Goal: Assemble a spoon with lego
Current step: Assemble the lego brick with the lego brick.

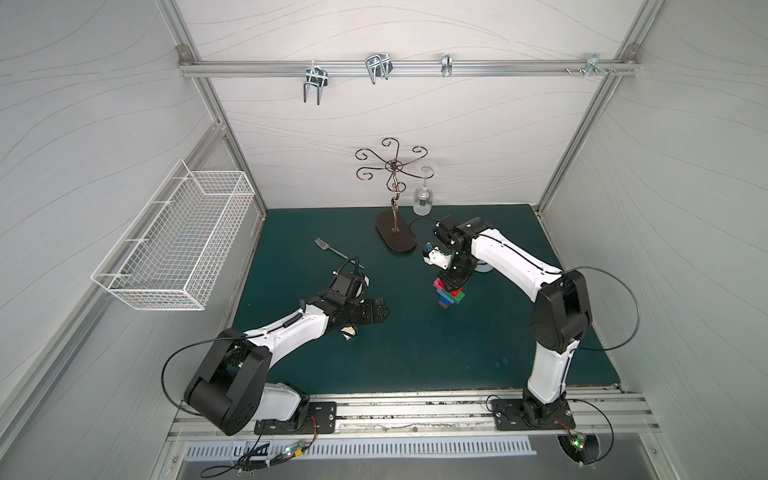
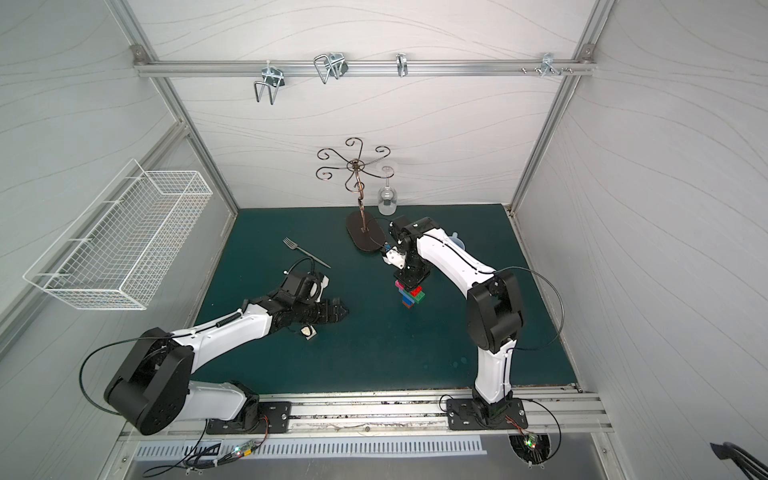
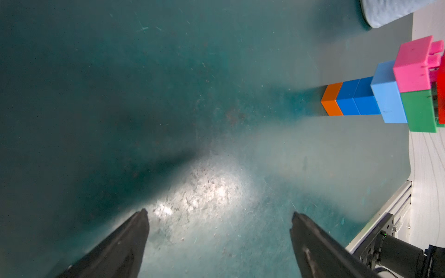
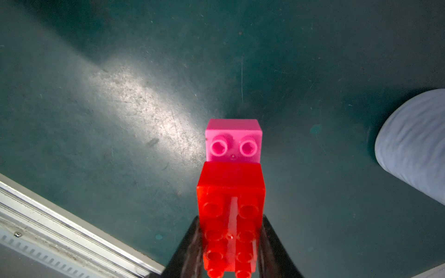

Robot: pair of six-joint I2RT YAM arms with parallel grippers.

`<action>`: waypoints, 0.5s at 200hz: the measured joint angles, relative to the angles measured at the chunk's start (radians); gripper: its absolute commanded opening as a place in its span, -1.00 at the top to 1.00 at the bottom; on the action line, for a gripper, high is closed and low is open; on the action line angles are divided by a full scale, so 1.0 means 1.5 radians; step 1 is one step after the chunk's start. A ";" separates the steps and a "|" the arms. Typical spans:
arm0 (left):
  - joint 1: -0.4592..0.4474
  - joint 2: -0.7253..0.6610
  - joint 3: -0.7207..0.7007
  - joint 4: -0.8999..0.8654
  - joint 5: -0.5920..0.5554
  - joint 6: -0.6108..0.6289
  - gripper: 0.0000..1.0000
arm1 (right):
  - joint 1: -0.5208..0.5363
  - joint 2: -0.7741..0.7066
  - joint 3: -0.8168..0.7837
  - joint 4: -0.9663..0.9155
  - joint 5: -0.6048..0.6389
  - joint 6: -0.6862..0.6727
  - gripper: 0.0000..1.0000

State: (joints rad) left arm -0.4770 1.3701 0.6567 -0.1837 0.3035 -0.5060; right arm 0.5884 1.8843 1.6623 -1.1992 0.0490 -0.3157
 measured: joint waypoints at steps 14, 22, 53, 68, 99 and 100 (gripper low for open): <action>0.000 0.001 0.001 0.000 0.000 0.002 -0.93 | -0.001 0.004 0.001 -0.001 -0.003 -0.001 0.59; 0.000 0.001 0.001 0.000 0.000 0.004 -0.93 | -0.002 0.012 0.007 -0.006 -0.006 -0.003 0.60; 0.000 0.001 0.001 -0.001 -0.004 0.007 -0.93 | -0.006 0.038 0.034 -0.035 -0.018 -0.006 0.62; -0.001 0.001 0.001 -0.001 -0.008 0.011 -0.93 | -0.006 0.045 0.040 -0.044 -0.019 -0.006 0.62; -0.001 0.001 0.001 -0.002 -0.014 0.017 -0.93 | -0.006 0.060 0.058 -0.062 -0.019 -0.007 0.63; -0.001 0.001 0.001 -0.002 -0.014 0.018 -0.93 | -0.006 0.060 0.058 -0.062 -0.019 -0.007 0.63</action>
State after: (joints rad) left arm -0.4789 1.3720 0.6582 -0.1864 0.2821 -0.4797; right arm 0.5800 1.9743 1.7496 -1.2922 0.0204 -0.3260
